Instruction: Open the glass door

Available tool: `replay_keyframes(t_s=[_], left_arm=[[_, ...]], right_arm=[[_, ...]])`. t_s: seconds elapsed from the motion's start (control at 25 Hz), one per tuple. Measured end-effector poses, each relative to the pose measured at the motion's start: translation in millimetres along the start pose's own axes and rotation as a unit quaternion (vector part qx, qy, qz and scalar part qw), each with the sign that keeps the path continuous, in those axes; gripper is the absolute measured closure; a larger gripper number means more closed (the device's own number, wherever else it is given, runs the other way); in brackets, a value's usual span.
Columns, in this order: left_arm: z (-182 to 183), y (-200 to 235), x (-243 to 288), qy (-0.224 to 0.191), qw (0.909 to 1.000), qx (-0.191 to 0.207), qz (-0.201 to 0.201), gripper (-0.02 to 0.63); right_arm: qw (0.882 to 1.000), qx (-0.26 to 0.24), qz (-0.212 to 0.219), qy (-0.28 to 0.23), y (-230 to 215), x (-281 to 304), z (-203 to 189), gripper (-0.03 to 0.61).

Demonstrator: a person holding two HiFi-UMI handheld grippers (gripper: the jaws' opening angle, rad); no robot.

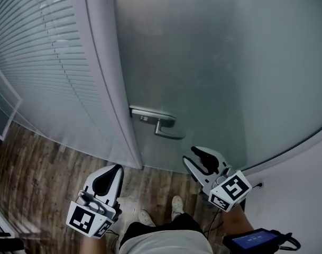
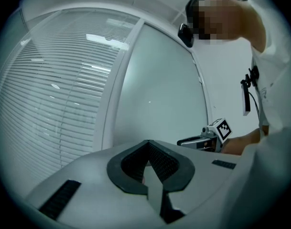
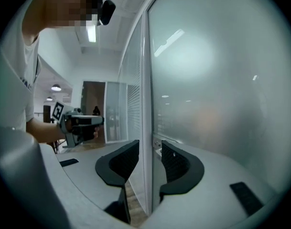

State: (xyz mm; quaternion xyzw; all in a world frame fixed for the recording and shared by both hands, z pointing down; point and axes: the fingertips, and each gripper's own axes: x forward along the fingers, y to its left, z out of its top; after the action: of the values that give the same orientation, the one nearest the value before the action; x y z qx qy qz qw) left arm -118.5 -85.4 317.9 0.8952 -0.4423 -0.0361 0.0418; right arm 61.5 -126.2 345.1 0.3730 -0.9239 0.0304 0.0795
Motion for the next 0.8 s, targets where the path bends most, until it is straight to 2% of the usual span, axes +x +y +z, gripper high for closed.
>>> replay_keyframes(t_s=[0.12, 0.2, 0.4, 0.68, 0.8], left_arm=[[-22, 3, 24, 0.013, 0.9998, -0.008, 0.012, 0.614], [-35, 3, 36, 0.021, 0.9996, -0.011, 0.014, 0.614], [-38, 3, 41, 0.029, 0.9993, -0.02, 0.013, 0.614], [-43, 4, 41, 0.038, 0.9988, -0.029, 0.009, 0.614], [-43, 7, 41, 0.039, 0.9988, -0.027, 0.007, 0.614]], right_arm=[[0.997, -0.047, 0.012, 0.055, -25, 19, -28, 0.41], [0.993, -0.074, 0.012, 0.09, -41, 31, -43, 0.402], [0.973, -0.152, 0.004, 0.175, -55, 49, -65, 0.403], [0.962, -0.169, 0.001, 0.213, -59, 61, -84, 0.408], [0.963, -0.165, -0.014, 0.21, -64, 65, -87, 0.449]])
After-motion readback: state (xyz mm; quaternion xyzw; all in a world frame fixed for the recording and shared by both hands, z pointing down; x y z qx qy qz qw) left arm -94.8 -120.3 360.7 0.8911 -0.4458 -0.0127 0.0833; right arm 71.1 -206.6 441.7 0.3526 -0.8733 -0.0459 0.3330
